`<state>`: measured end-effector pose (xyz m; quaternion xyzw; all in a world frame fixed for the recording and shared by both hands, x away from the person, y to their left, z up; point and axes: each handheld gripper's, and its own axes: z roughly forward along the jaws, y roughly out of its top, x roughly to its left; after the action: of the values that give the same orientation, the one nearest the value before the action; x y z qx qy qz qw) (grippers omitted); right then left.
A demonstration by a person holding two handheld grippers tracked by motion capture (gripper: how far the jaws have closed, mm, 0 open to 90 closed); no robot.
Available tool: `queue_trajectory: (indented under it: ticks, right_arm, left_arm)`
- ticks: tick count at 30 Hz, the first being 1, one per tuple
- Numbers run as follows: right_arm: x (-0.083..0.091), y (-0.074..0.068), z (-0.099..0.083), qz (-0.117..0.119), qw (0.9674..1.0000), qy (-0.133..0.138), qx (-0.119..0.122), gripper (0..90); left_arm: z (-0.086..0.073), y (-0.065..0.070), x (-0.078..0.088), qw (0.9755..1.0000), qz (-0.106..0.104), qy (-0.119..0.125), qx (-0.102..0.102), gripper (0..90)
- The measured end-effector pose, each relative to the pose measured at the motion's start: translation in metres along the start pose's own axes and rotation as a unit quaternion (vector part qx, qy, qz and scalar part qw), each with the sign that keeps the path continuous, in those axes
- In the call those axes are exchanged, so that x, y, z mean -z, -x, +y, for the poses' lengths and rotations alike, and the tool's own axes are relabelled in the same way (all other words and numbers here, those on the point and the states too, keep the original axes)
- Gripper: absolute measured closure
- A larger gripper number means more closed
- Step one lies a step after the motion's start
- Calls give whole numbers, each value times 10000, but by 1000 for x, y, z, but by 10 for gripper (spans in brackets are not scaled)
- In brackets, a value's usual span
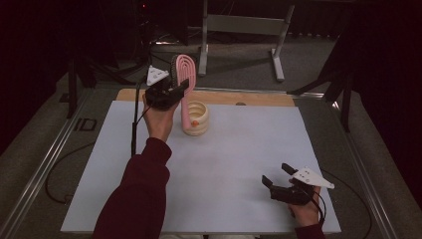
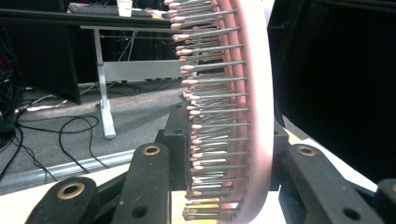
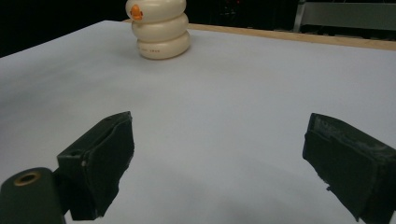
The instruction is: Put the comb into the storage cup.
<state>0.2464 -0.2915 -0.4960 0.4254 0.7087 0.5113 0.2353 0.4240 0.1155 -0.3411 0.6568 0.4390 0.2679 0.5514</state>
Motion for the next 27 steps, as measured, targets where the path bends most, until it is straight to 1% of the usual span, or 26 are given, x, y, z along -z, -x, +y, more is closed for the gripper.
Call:
queue_trajectory:
  ticks: [5,7,10,12,17,23,27]
  right_arm:
    - [1,1,0,-16,10000,29,-5,89]
    - [1,1,0,-14,10000,31,-12,89]
    - [1,0,0,-1,10000,26,-13,89]
    - [1,1,0,-1,10000,29,-21,88]
    - [2,1,1,-10,10000,43,-39,89]
    - [2,1,1,4,10000,64,-58,89]
    - [2,1,1,7,10000,59,-65,89]
  left_arm:
    - [2,-2,-2,10000,38,-17,-3,659]
    - [2,-1,-2,10000,42,18,18,659]
    - [2,-1,-2,10000,34,31,38,659]
    - [2,2,-4,10000,5,57,20,659]
    - [3,2,-7,10000,8,58,3,659]
    - [1,-1,-12,10000,54,37,52,659]
    - [0,-2,-16,10000,73,27,36,659]
